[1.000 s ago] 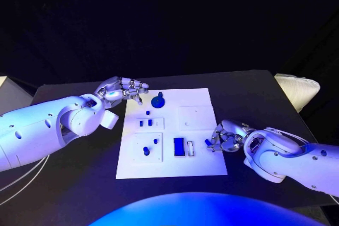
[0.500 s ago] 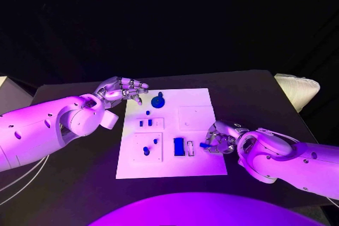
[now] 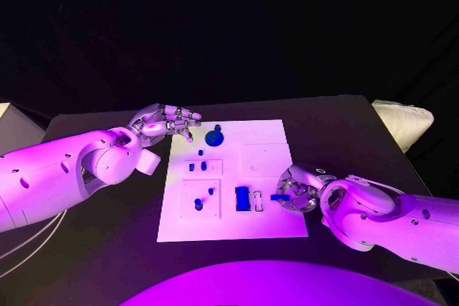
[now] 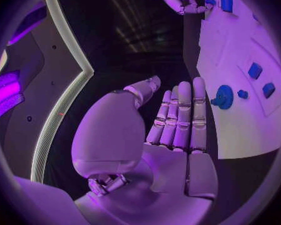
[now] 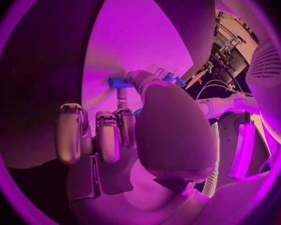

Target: Assemble the parts on the task board

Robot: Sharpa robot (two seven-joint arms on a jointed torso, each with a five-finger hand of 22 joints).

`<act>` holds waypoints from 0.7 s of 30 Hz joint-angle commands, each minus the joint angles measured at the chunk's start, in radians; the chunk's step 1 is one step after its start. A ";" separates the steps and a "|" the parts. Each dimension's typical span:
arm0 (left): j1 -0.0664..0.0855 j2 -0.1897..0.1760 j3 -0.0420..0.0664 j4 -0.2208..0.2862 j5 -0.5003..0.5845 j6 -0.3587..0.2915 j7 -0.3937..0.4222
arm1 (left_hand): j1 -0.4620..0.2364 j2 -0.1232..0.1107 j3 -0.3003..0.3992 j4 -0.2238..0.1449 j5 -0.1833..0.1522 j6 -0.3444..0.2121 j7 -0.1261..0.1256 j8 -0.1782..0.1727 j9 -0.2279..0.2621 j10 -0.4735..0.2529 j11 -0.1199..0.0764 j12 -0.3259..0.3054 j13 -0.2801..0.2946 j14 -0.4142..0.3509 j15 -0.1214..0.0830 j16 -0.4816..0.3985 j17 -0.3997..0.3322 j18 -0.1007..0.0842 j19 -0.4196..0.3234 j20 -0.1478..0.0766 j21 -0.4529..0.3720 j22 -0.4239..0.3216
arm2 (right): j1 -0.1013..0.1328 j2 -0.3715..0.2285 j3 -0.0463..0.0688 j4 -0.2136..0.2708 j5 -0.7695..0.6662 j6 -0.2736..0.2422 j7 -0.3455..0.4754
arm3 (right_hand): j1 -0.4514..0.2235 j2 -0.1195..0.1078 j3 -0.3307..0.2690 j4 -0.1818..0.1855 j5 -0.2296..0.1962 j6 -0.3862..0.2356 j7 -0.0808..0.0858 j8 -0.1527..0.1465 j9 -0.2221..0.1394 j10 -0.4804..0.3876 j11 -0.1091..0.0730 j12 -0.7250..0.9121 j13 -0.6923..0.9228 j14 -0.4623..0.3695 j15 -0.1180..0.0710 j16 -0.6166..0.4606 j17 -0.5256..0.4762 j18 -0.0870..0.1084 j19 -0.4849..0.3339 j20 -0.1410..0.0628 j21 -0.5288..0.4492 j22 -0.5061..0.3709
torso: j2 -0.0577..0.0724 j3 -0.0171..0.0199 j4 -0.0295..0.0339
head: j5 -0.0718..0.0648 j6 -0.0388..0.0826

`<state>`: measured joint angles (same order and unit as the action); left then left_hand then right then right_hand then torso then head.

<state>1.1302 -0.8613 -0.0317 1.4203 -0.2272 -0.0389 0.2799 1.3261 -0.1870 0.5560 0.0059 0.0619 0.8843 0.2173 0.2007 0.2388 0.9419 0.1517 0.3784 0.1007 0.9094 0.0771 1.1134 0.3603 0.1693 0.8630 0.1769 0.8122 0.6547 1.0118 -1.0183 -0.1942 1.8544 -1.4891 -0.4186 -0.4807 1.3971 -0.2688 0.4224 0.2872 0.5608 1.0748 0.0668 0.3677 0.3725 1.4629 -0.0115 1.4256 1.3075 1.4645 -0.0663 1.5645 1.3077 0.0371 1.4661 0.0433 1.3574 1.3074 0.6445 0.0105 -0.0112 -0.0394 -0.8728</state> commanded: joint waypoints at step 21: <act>0.000 0.003 0.001 0.005 0.004 0.008 0.009 | -0.002 0.003 0.000 0.003 0.003 -0.010 -0.001 0.005 -0.001 -0.006 0.001 0.003 -0.001 -0.003 0.007 0.004 -0.001 0.015 0.008 0.002 -0.003 -0.002 | 0.058 0.007 -0.005 0.058 0.251 -0.036 -0.049 | -0.153 0.011 0.056 -0.014 -0.066 0.007 -0.011 0.029 0.037 0.074 -0.007 0.043 0.210 0.106 -0.011 0.006 0.263 -0.004 0.054 -0.012 0.037 0.219 | 0.000 -0.0002 -0.0006 | 0.003 0.000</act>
<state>1.1301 -0.8603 -0.0319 1.4210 -0.2272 -0.0391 0.2796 1.3261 -0.1870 0.5560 0.0058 0.0619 0.8843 0.2173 0.2008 0.2389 0.9420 0.1517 0.3784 0.1008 0.9094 0.0770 1.1134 0.3603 0.1693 0.8630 0.1770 0.8122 0.6548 1.0689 -1.0144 -0.1993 1.9145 -1.2870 -0.4615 -0.5003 1.2540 -0.2633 0.4806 0.2635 0.4951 1.0722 0.0637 0.3912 0.4069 1.4634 -0.0119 1.4634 1.3073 1.4683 -0.0701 1.5645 1.3079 0.0371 1.4662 0.0357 1.3922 1.3081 0.6448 0.0106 -0.0122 -0.0383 -0.8728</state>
